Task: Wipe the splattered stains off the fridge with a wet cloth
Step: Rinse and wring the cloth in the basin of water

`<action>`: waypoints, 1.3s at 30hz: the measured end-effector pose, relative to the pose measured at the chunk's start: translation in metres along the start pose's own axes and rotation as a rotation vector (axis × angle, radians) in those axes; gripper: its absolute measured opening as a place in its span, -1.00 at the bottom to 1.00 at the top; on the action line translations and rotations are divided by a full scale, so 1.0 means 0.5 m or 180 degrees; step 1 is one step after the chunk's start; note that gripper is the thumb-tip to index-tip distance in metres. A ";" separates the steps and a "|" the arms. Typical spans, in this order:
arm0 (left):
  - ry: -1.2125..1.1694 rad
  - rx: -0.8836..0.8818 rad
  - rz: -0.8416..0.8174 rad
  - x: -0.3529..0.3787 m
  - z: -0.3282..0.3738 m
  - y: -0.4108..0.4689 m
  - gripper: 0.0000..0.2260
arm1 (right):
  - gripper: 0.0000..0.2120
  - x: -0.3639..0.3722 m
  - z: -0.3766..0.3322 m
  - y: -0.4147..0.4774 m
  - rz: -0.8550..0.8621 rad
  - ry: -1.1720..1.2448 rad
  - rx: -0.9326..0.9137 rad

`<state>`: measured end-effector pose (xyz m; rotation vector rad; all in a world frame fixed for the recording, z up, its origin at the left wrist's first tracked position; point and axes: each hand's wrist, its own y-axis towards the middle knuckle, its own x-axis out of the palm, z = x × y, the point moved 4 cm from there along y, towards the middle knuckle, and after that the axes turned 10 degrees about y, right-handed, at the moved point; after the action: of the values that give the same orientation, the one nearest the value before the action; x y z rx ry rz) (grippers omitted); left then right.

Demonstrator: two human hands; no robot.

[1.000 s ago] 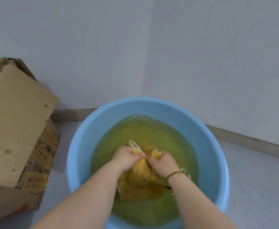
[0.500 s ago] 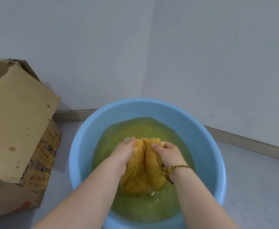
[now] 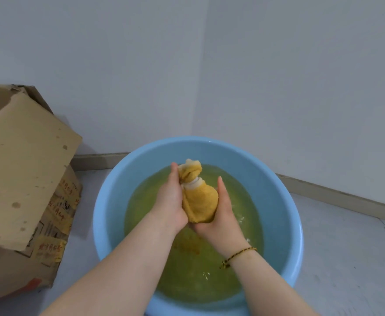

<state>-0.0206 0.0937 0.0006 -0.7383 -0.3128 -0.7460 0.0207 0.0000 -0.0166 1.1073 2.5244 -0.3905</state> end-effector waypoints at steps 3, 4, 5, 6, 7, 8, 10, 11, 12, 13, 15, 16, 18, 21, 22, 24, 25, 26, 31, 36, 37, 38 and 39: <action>0.0044 -0.0090 -0.0304 0.004 0.009 0.001 -0.58 | -0.41 -0.006 -0.010 0.021 -0.0016 -0.0904 -0.0351; 0.0209 -0.0127 -0.0358 0.000 0.014 0.002 -0.59 | -0.63 -0.013 -0.021 0.025 0.0141 -0.1604 -0.0613; 0.0395 -0.0186 -0.0457 -0.001 0.019 -0.003 -0.65 | -0.73 -0.022 -0.029 0.030 0.0347 -0.2134 -0.0955; 0.0664 -0.0288 -0.0640 -0.004 0.019 -0.006 -0.72 | -0.72 -0.033 -0.034 0.033 0.0559 -0.2403 -0.1334; 0.1050 -0.0473 -0.0943 -0.006 0.015 -0.012 -0.79 | -0.72 -0.040 -0.042 0.031 0.0729 -0.2378 -0.1775; 0.1477 -0.0725 -0.1306 -0.009 0.007 -0.021 -0.79 | -0.74 -0.040 -0.044 0.031 0.0817 -0.2394 -0.2263; 0.1998 -0.1135 -0.1934 -0.016 -0.014 -0.035 -0.62 | -0.71 -0.034 -0.054 0.032 0.0646 -0.2618 -0.2783; 0.2170 -0.1216 -0.2154 -0.017 -0.022 -0.037 -0.62 | -0.76 -0.035 -0.068 0.031 0.0458 -0.2826 -0.2785; 0.2523 -0.1168 -0.2266 -0.014 -0.028 -0.038 -0.68 | -0.87 -0.035 -0.074 0.034 0.0298 -0.3051 -0.2752; 0.3064 -0.1041 -0.2234 -0.013 -0.035 -0.033 -0.74 | -0.87 -0.037 -0.075 0.038 0.0173 -0.3204 -0.2612; 0.4551 -0.0398 -0.1813 -0.012 -0.039 -0.009 -0.76 | -0.71 -0.036 -0.077 0.041 -0.0032 -0.3480 -0.2567; 0.5411 0.0036 -0.1603 -0.011 -0.040 0.001 -0.77 | -0.66 -0.033 -0.080 0.041 -0.0195 -0.3600 -0.2487; 0.6569 0.0736 -0.1134 -0.002 -0.043 0.005 -0.78 | -0.68 -0.026 -0.068 0.040 -0.0781 -0.3706 -0.2093; 0.7086 0.1528 -0.0365 0.007 -0.031 -0.002 -0.74 | -0.84 -0.024 -0.048 0.044 -0.1154 -0.3097 -0.0763; 0.7274 0.1982 -0.0266 0.014 -0.023 -0.004 -0.76 | -0.92 -0.027 -0.045 0.043 -0.1036 -0.2723 -0.0501; 0.7404 0.2639 -0.0237 0.021 -0.008 -0.005 -0.82 | -0.86 -0.029 -0.035 0.042 -0.0933 -0.1968 -0.0071; 0.7457 0.2822 -0.0305 0.019 -0.003 -0.008 -0.83 | -0.79 -0.025 -0.032 0.041 -0.1017 -0.1677 0.0104; 0.7449 0.3039 -0.0353 0.019 0.000 -0.013 -0.84 | -0.76 -0.022 -0.034 0.040 -0.1168 -0.1493 0.0295; 0.7137 0.3048 0.0143 0.020 -0.002 -0.027 -0.92 | -0.77 -0.035 -0.047 0.044 -0.1356 -0.1646 0.1028; 0.6688 0.1273 0.0401 0.018 0.010 -0.011 -0.41 | -0.86 -0.055 -0.078 0.044 -0.0402 -0.2291 0.0523; 0.5937 0.0894 0.0280 0.014 0.013 -0.020 -0.31 | -0.87 -0.057 -0.089 0.040 -0.0169 -0.2497 0.0290; 0.4839 0.0513 0.0137 0.008 0.009 -0.027 -0.29 | -0.83 -0.057 -0.103 0.038 0.0130 -0.2675 -0.0106; 0.3583 0.0258 -0.0001 0.004 0.001 -0.034 -0.41 | -0.79 -0.053 -0.118 0.033 0.0450 -0.2875 -0.0631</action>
<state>-0.0315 0.0843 0.0104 -0.1591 0.6744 -1.0271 0.0376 0.0165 0.0460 0.7740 1.6396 -0.4559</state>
